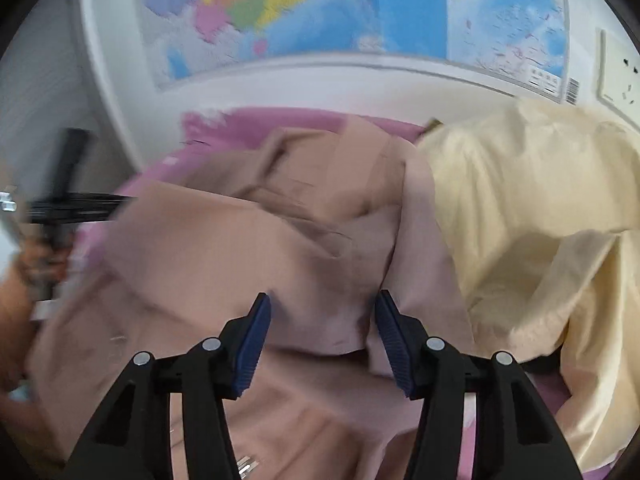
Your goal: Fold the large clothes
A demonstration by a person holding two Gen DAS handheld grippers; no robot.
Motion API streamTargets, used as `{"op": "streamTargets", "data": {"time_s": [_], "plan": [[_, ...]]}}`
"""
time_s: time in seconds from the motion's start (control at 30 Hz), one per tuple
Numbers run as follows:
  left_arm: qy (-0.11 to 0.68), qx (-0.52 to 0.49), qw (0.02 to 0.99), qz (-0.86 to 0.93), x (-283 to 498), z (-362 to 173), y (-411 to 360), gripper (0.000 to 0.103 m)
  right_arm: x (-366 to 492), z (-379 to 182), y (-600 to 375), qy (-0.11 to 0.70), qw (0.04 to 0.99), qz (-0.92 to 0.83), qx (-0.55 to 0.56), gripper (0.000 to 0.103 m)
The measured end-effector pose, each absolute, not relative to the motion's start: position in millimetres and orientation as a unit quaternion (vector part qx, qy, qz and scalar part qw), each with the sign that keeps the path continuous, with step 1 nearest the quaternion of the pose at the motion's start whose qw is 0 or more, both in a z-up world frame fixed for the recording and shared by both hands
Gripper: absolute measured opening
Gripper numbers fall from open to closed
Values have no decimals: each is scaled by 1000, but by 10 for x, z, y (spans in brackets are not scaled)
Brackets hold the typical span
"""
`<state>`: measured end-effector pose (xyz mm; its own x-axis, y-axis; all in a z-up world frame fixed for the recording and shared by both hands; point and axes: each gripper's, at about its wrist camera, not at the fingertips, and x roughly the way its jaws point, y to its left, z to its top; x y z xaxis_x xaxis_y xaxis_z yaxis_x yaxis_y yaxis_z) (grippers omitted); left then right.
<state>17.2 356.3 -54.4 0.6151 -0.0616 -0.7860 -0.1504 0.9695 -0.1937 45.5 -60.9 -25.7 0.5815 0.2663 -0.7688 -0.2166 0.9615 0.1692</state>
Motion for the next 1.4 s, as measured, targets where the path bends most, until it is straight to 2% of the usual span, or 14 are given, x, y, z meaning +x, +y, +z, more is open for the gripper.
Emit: {"op": "streamTargets", "data": {"time_s": [0.07,0.13,0.33,0.5,0.63,0.8,0.93,1.0,1.03,1.07,1.1,1.17,1.2,1.4], "plan": [[441,-110,890,25,173,-552,3518,38,568,-381,-629,455,881,123,52,53],[443,-103,890,24,179,-567,3485,38,568,-372,-596,454,881,127,42,8],[428,-87,899,30,158,-520,3456,31,155,258,-630,400,904,148,40,4],[391,-102,914,28,84,-372,3454,33,-229,804,-690,356,923,135,48,4],[382,-100,918,27,90,-377,3396,56,-64,625,-814,379,920,83,55,13],[408,-97,907,38,133,-544,3354,56,448,-221,-857,472,878,52,61,19],[411,-96,906,36,47,-582,3364,62,328,-272,-943,449,885,78,91,63],[412,-86,906,33,21,-585,3356,68,255,-267,-906,448,889,72,58,79],[413,-78,907,40,25,-592,3346,73,248,-295,-886,453,888,63,45,79],[413,-72,907,42,40,-604,3333,75,257,-346,-860,462,884,65,38,77],[415,-69,906,43,61,-616,3320,76,280,-392,-830,469,880,66,30,66],[419,-67,904,47,109,-644,3297,76,331,-432,-748,478,877,56,8,26],[421,-68,903,50,138,-652,3283,76,340,-411,-732,478,877,53,7,19],[398,-64,912,68,168,-567,3272,76,363,-47,-633,395,918,-4,-44,16]]}}
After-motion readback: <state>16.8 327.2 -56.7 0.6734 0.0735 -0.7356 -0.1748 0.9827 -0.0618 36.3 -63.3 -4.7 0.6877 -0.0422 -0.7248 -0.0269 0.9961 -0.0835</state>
